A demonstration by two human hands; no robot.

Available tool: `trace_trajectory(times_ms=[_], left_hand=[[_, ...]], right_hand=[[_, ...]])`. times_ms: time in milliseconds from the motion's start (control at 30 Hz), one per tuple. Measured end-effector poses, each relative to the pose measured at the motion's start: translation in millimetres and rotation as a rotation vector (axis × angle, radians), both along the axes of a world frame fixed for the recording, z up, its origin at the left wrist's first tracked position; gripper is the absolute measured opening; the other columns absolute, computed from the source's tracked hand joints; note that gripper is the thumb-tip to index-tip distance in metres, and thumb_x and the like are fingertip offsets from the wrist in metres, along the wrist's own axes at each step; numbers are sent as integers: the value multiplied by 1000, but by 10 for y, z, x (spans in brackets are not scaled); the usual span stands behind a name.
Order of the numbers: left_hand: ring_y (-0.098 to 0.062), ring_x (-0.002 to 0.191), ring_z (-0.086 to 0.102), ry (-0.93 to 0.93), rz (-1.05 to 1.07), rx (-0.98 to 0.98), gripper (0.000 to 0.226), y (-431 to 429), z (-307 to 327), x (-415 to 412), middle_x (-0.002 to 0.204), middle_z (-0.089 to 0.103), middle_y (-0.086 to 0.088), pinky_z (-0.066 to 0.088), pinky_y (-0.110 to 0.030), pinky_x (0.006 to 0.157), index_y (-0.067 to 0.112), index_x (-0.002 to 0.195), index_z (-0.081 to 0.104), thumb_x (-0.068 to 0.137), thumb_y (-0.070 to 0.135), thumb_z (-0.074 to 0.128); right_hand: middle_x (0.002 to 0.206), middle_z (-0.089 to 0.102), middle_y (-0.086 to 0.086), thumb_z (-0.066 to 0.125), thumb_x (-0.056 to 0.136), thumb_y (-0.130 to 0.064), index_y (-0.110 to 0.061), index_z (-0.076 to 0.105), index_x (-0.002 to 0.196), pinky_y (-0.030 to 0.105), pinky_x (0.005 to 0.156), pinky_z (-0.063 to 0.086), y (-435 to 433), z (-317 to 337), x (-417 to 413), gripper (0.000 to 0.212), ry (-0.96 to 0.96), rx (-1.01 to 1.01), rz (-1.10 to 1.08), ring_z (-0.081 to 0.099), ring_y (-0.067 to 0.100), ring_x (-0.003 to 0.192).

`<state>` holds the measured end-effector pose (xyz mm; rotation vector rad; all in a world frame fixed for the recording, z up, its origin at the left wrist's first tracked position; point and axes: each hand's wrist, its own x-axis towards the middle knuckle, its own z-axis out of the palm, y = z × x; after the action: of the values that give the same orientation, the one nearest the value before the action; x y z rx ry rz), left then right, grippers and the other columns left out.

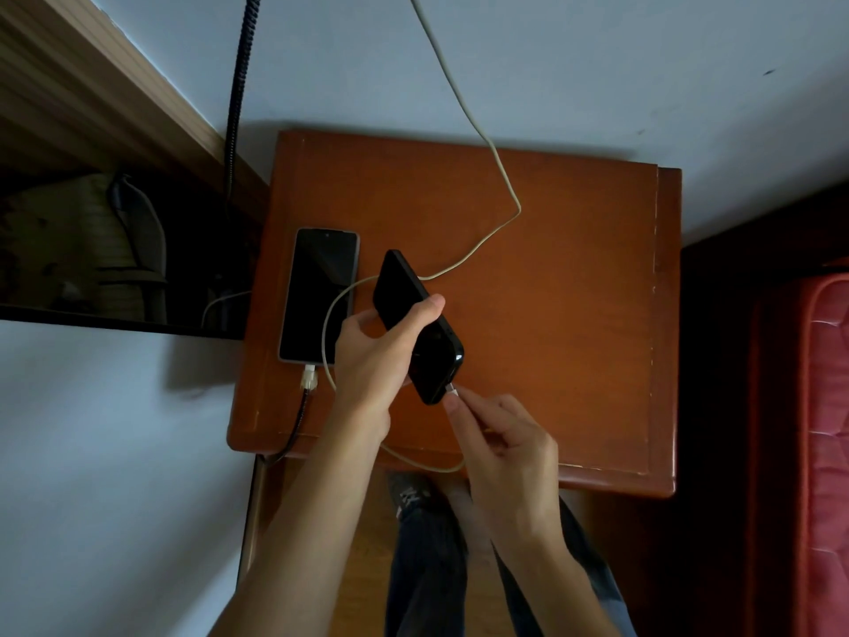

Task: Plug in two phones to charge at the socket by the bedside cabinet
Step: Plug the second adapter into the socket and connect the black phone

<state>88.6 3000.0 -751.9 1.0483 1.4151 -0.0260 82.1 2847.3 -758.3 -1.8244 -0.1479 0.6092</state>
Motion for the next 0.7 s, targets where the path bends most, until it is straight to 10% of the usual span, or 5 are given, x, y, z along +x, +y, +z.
trace_trajectory(times_ms=[367, 567, 700], left_hand=[[-21, 105, 69, 28, -45, 65, 82, -54, -88, -2, 120, 67, -2, 59, -44, 91, 22, 127, 53, 60, 52, 90], [1, 89, 62, 82, -166, 277, 90, -171, -189, -21, 102, 61, 17, 49, -19, 66, 22, 131, 52, 58, 62, 87], [-17, 102, 66, 175, -295, 386, 101, -236, -223, -28, 119, 64, 3, 58, -37, 84, 24, 136, 48, 53, 73, 78]], right_hand=[[68, 58, -7, 70, 90, -23, -26, 78, 103, 12, 49, 35, -26, -16, 36, 15, -65, -98, 5, 48, 5, 54], [71, 65, -9, 71, 90, -21, -23, 80, 93, 10, 51, 39, -50, -66, 6, 9, -29, -217, 25, 59, 6, 59], [73, 70, -6, 69, 91, -27, -21, 80, 89, 11, 50, 42, -80, -126, 12, 12, 23, -316, 52, 61, 3, 60]])
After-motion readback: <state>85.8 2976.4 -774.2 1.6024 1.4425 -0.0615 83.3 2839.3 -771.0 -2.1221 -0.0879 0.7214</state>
